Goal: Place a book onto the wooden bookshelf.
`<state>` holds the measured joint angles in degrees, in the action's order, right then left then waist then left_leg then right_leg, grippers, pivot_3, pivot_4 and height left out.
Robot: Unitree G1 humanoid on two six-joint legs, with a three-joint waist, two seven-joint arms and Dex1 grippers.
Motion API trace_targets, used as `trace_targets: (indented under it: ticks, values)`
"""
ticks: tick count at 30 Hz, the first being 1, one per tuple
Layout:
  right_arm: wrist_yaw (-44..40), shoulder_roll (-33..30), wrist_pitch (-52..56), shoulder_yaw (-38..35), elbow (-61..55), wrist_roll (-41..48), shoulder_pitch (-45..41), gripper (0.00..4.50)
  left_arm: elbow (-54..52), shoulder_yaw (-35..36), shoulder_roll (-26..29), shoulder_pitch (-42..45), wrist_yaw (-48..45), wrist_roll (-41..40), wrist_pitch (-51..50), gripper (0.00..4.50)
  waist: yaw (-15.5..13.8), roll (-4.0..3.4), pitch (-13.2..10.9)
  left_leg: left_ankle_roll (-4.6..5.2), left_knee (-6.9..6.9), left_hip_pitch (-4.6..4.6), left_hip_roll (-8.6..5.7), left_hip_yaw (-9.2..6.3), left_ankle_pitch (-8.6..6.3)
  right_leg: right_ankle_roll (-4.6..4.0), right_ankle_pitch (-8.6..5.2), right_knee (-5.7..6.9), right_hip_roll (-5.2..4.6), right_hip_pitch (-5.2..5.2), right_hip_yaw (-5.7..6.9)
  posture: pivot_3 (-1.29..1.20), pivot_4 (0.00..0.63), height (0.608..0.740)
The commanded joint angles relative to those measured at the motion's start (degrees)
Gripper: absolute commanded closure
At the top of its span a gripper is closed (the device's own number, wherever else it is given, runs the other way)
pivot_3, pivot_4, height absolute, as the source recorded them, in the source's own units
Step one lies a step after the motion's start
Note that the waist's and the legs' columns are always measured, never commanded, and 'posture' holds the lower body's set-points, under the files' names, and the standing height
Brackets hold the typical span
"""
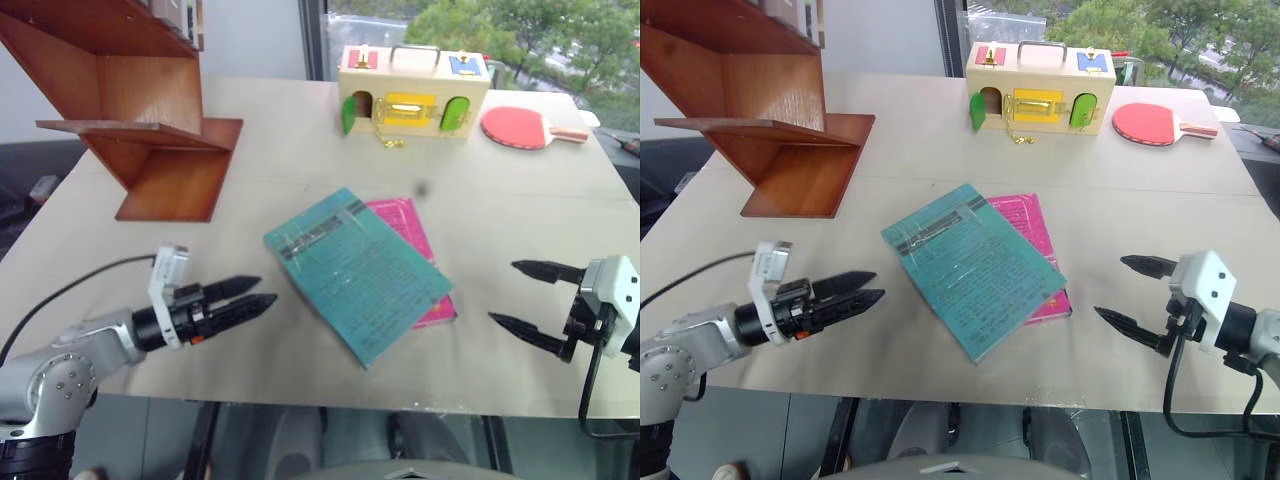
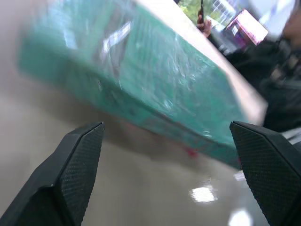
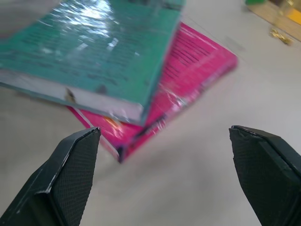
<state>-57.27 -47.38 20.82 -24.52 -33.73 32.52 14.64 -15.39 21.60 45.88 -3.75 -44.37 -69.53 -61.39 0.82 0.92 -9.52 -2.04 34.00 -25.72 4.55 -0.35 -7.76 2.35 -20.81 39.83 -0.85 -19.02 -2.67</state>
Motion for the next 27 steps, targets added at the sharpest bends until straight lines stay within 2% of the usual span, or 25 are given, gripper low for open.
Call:
trace_targets:
  ticks: [1, 3, 10, 17, 27]
  values:
    - [-1.48, 0.31, -2.27, -0.90, -3.60, 2.19, 0.27, 0.00, 1.66, 0.57, -2.66, 0.13, 11.03, -12.79, -7.15, 0.02, -0.04, 0.01, -0.01, 0.01, 0.01, 0.00, -0.01, 0.00, -0.01, 0.00, 0.00, 0.01, -0.01, 0.00, 0.00, 0.00, 0.150, 0.740]
    - [-3.11, 1.42, -3.78, -1.73, -5.36, 4.41, 1.50, 0.00, 4.12, -0.81, -4.92, -0.22, 17.99, -20.08, -8.47, 0.02, -0.16, 0.02, -0.01, 0.01, 0.03, -0.01, -0.01, -0.05, 0.00, -0.01, 0.01, 0.01, -0.02, 0.02, 0.04, 0.00, 0.150, 0.740]
    - [-4.04, 2.92, -4.79, -2.30, -8.52, 10.69, 2.08, 0.00, 7.24, -4.04, -10.00, 1.41, 30.24, -29.91, -6.54, 0.02, -0.17, 0.03, 0.00, 0.01, 0.20, 0.08, -0.03, -0.16, 0.00, -0.02, 0.02, 0.03, -0.02, 0.25, 0.11, 0.00, 0.150, 0.740]
    - [-2.95, 3.83, -5.05, -1.10, -10.24, 14.17, 0.77, 0.00, 9.65, -8.19, -14.65, 3.82, 37.12, -34.82, -3.69, 0.02, -0.21, 0.03, 0.01, 0.01, 0.22, 0.07, -0.07, -0.19, 0.00, -0.02, 0.02, 0.02, -0.02, 0.27, 0.12, 0.00, 0.150, 0.740]
    - [-4.61, 4.05, -7.17, -2.08, -9.57, 12.24, 3.66, 0.00, 13.11, -12.92, -18.44, 7.98, 41.28, -37.22, -2.27, 0.02, -0.63, 0.00, 0.03, 0.01, 0.24, 0.07, -0.17, -0.25, 0.00, -0.02, 0.02, 0.00, -0.05, 0.35, 0.16, 0.00, 0.150, 0.740]
